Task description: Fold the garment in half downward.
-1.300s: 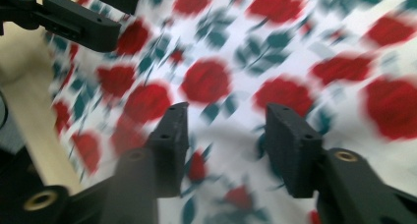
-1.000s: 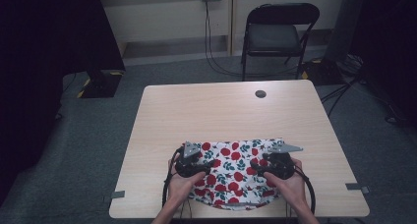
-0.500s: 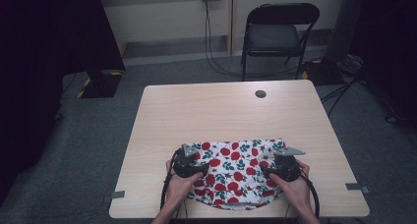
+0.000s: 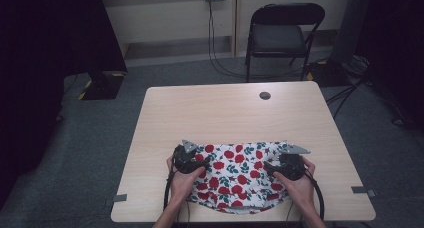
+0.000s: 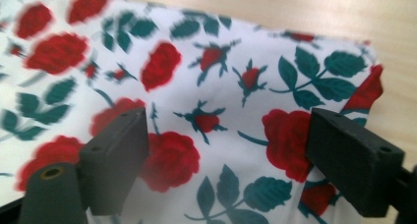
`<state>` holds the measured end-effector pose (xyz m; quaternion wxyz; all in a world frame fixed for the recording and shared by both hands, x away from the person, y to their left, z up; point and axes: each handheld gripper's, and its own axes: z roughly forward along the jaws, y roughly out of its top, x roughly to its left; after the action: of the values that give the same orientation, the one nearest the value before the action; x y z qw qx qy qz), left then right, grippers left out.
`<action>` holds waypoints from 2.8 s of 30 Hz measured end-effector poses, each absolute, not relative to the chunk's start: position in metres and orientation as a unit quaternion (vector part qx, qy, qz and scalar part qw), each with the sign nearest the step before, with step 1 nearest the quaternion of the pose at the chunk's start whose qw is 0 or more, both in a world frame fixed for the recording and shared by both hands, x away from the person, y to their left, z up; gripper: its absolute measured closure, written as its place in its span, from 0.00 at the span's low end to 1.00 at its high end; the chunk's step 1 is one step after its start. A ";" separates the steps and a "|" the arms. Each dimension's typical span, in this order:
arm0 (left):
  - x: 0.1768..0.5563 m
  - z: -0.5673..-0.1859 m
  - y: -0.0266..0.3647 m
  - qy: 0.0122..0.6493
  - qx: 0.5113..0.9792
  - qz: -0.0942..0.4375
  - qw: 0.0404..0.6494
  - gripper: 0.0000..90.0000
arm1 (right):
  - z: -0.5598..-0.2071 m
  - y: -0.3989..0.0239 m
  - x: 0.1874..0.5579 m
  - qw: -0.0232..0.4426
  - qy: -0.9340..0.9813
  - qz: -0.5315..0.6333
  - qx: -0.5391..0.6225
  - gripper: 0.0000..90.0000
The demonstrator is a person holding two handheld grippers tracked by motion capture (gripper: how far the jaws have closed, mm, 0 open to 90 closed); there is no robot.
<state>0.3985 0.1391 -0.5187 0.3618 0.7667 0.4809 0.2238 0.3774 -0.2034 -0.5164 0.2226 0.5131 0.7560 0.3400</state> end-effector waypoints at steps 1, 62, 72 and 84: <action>0.398 -0.519 0.138 0.481 0.767 0.224 0.360 0.24 | -0.521 -0.203 0.378 0.222 0.758 0.334 0.514 0.16; 0.393 -0.504 0.204 0.513 0.729 0.259 0.372 0.03 | -0.487 -0.249 0.380 0.247 0.710 0.381 0.538 0.02; 0.375 -0.510 0.227 0.541 0.711 0.261 0.366 0.03 | -0.497 -0.279 0.358 0.272 0.698 0.343 0.567 0.03; 0.360 -0.524 0.241 0.575 0.701 0.262 0.330 0.05 | -0.516 -0.299 0.335 0.284 0.687 0.302 0.597 0.04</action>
<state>0.3604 0.2405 -0.5236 0.3297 0.7011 0.5753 0.2622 0.3349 -0.2991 -0.5162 0.2835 0.5970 0.6870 0.3021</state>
